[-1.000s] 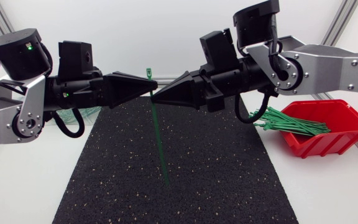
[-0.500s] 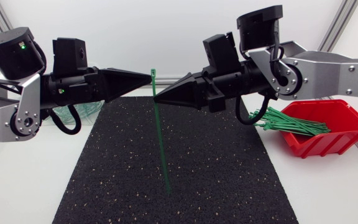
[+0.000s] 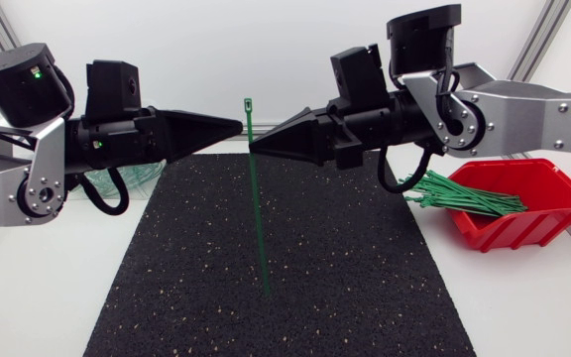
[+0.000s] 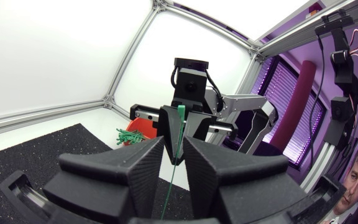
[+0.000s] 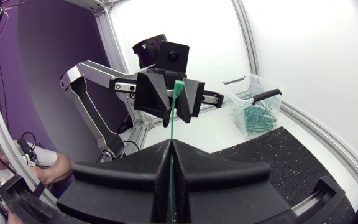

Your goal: Take a green cable tie from the red box, thread the tail through the head to close it, then place it in the transparent bin on the left.

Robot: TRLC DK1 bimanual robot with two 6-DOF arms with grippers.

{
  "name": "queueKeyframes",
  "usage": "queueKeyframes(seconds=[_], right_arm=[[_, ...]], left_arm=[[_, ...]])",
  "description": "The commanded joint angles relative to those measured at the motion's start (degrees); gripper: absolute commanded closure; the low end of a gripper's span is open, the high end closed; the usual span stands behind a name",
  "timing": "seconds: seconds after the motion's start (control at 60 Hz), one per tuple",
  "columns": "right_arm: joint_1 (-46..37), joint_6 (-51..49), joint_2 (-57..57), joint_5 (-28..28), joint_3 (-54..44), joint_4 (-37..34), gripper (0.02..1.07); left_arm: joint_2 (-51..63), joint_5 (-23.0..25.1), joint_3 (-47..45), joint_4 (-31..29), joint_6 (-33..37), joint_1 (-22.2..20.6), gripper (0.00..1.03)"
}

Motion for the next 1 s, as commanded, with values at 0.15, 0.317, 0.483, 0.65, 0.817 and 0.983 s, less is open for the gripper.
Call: queueKeyframes(seconds=[0.15, 0.317, 0.483, 0.65, 0.817, 0.983], right_arm=[[-0.7, 7.5, 3.2, 0.0, -0.9, 6.8, 1.02], [0.0, 7.7, 3.5, -0.2, -0.9, 6.4, 1.02], [0.3, 8.1, 2.9, -0.6, -1.2, 6.2, 1.02], [0.9, 8.5, 2.0, -0.9, -1.8, 6.0, 1.02], [1.7, 8.5, 0.9, -0.8, -2.8, 5.5, 1.02], [1.7, 8.5, 0.9, -0.8, -3.2, 5.6, 1.02]], left_arm=[[0.4, 1.0, -0.9, 1.2, -2.1, -0.3, 0.78], [0.8, 1.0, -0.8, 1.3, -2.1, -0.4, 0.78], [1.6, 0.9, -0.6, 1.6, -1.9, -0.3, 0.75], [2.4, 0.8, -0.2, 1.9, -1.9, 0.3, 0.75], [2.1, 0.8, -0.1, 1.9, -2.1, 0.4, 0.75], [1.1, 0.8, -0.5, 1.9, -2.9, 0.0, 0.75]])
